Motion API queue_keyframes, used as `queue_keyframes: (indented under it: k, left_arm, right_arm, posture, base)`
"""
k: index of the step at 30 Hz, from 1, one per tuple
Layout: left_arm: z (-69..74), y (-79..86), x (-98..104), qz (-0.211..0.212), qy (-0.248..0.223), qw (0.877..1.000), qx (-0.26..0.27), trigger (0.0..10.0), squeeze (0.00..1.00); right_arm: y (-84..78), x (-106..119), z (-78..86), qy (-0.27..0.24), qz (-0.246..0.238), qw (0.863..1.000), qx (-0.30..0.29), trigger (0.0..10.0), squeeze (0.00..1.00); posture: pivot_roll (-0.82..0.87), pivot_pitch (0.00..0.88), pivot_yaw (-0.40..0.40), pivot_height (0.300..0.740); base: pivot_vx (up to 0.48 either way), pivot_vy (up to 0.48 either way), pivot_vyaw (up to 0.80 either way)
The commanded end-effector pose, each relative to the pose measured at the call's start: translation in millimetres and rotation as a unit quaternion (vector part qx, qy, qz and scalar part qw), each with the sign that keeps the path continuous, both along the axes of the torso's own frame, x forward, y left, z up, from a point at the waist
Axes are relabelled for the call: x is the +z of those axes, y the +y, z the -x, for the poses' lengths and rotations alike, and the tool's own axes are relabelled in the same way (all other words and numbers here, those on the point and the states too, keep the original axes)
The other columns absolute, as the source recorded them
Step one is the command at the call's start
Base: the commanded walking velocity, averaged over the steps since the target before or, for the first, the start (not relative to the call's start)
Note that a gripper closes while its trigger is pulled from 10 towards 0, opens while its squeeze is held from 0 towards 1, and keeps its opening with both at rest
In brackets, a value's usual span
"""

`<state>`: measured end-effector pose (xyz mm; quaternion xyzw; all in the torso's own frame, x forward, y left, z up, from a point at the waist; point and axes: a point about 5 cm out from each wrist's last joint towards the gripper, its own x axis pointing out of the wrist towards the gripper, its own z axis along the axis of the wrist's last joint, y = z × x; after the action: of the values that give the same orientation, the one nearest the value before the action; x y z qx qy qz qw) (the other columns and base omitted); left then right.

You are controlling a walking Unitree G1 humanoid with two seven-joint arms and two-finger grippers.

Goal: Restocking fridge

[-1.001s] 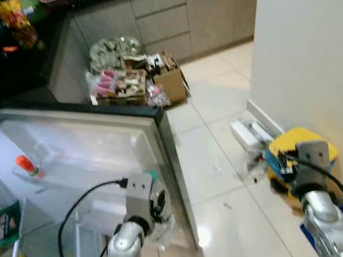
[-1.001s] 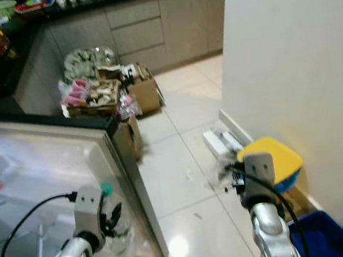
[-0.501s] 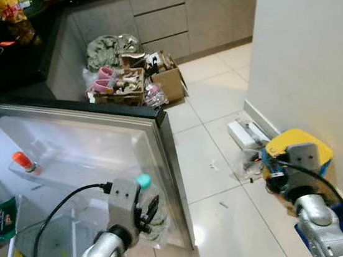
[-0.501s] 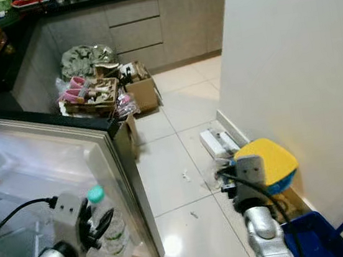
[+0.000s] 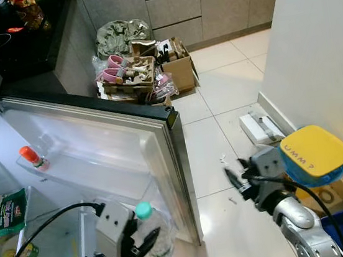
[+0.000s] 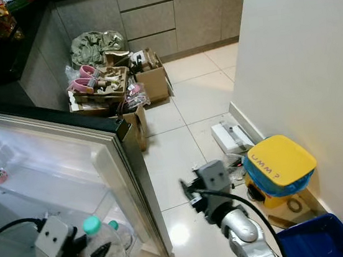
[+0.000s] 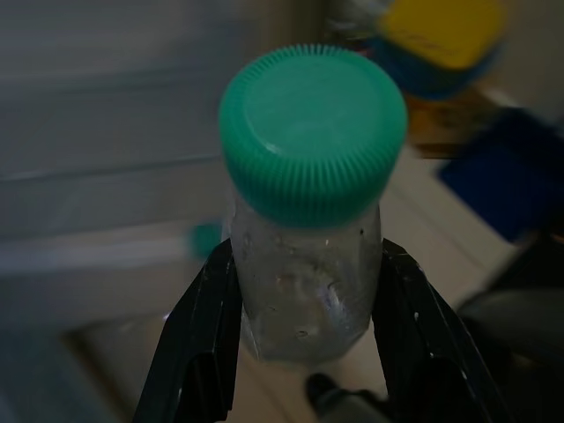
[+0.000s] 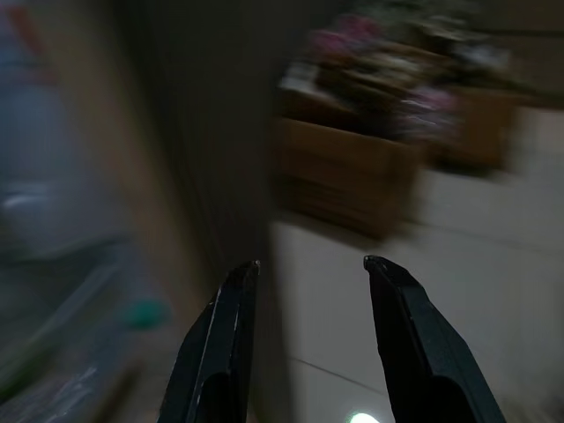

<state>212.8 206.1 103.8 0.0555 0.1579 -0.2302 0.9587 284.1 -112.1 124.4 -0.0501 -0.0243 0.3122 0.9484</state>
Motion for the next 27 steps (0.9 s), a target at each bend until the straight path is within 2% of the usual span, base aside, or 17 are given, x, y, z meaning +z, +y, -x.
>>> queue_keyframes:
  k: [1, 2, 5, 7, 10, 13, 17, 19, 20, 21, 22, 23, 24, 25, 26, 27]
  left_arm:
    - [1.4, 5.5, -6, 0.006, 0.013, 1.0, 0.022, 10.0, 0.0]
    - [1.4, 5.5, -6, 0.006, 0.013, 1.0, 0.022, 10.0, 0.0]
    - [-6.1, 13.1, -7, 0.005, 0.01, 0.998, 0.057, 10.0, 0.0]
    - [-8.0, 13.2, -7, 0.006, 0.009, 0.998, 0.061, 10.0, 0.0]
    - [-9.7, 12.1, -7, 0.007, 0.008, 0.998, 0.063, 10.0, 0.0]
    - [-16.3, 3.1, -8, 0.019, 0.004, 0.997, 0.069, 10.0, 0.0]
    - [-17.0, 1.4, -9, 0.021, 0.004, 0.997, 0.07, 10.0, 0.0]
    - [-17.3, -0.7, -9, 0.024, 0.003, 0.997, 0.07, 10.0, 0.0]
    - [-17.3, -0.7, -9, 0.024, 0.003, 0.997, 0.07, 10.0, 0.0]
    - [-17.5, -1.2, -9, 0.026, 0.002, 0.997, 0.071, 10.0, 0.0]
    - [-17.6, -1.1, -9, 0.027, 0.002, 0.997, 0.072, 10.0, 0.0]
    - [-17.6, -1.1, -9, 0.027, 0.002, 0.997, 0.072, 10.0, 0.0]
    - [-17.7, -0.9, -10, 0.028, 0.001, 0.997, 0.078, 10.0, 0.0]
    - [-17.7, -0.9, -10, 0.028, 0.001, 0.997, 0.078, 10.0, 0.0]
    - [-18.4, -2.0, -10, 0.031, -0.001, 0.996, 0.085, 10.0, 0.0]
    - [-18.4, -2.0, -10, 0.031, -0.001, 0.996, 0.085, 10.0, 0.0]
  right_arm:
    - [6.6, -1, 8.3, 0.015, 0.001, 0.999, 0.037, 10.0, 0.0]
    - [6.6, -1, 8.3, 0.015, 0.001, 0.999, 0.037, 10.0, 0.0]
    - [13.3, 3, 31.8, 0.023, 0.047, 0.988, 0.144, 10.0, 0.0]
    - [13.8, 3, 35.4, 0.028, 0.054, 0.985, 0.16, 10.0, 0.0]
    - [13.5, 2, 35.4, 0.032, 0.056, 0.985, 0.163, 10.0, 0.0]
    - [17.1, 0, 31.9, 0.078, 0.018, 0.977, 0.198, 10.0, 0.0]
    - [18.1, 1, 27.7, 0.076, 0.022, 0.977, 0.199, 10.0, 0.0]
    - [9.1, -2, 4.1, 0.059, 0.046, 0.987, 0.139, 10.0, 0.0]
    - [9.1, -2, 4.1, 0.059, 0.046, 0.987, 0.139, 10.0, 0.0]
    - [-4.4, 0, -17.2, 0.04, 0.06, 0.995, 0.069, 10.0, 0.0]
    - [-10.2, 1, -24.4, 0.033, 0.063, 0.997, 0.042, 10.0, 0.0]
    - [-10.2, 1, -24.4, 0.033, 0.063, 0.997, 0.042, 10.0, 0.0]
    - [-21.7, 5, -35.2, 0.019, 0.07, 0.997, -0.005, 10.0, 0.0]
    - [-21.7, 5, -35.2, 0.019, 0.07, 0.997, -0.005, 10.0, 0.0]
    - [-44.6, 12, -51.0, -0.002, 0.084, 0.993, -0.087, 10.0, 0.0]
    - [-44.6, 12, -51.0, -0.002, 0.084, 0.993, -0.087, 10.0, 0.0]
  posture:
    - [-0.11, 0.155, 0.078, 0.707]
    - [-0.11, 0.155, 0.078, 0.707]
    - [-0.12, 0.155, 0.068, 0.707]
    - [-0.12, 0.154, 0.067, 0.707]
    - [-0.12, 0.154, 0.067, 0.707]
    - [-0.11, 0.15, 0.069, 0.707]
    - [-0.11, 0.149, 0.07, 0.707]
    - [-0.11, 0.148, 0.07, 0.707]
    - [-0.11, 0.148, 0.07, 0.707]
    - [-0.1, 0.145, 0.068, 0.707]
    - [-0.1, 0.145, 0.068, 0.707]
    - [-0.1, 0.145, 0.068, 0.707]
    - [-0.1, 0.145, 0.068, 0.707]
    - [-0.1, 0.145, 0.068, 0.707]
    - [-0.1, 0.145, 0.069, 0.707]
    - [-0.1, 0.145, 0.069, 0.707]
  base:
    - [0.0, 0.0, 0.0]
    - [0.0, 0.0, 0.0]
    - [0.0, 0.0, 0.0]
    - [0.0, 0.0, 0.0]
    - [0.0, 0.0, 0.0]
    - [0.0, 0.0, 0.0]
    - [0.0, 0.0, 0.0]
    - [0.0, 0.0, 0.0]
    - [0.0, 0.0, 0.0]
    - [0.0, 0.0, 0.0]
    - [0.0, 0.0, 0.0]
    - [0.0, 0.0, 0.0]
    - [0.0, 0.0, 0.0]
    - [0.0, 0.0, 0.0]
    - [0.0, 0.0, 0.0]
    - [0.0, 0.0, 0.0]
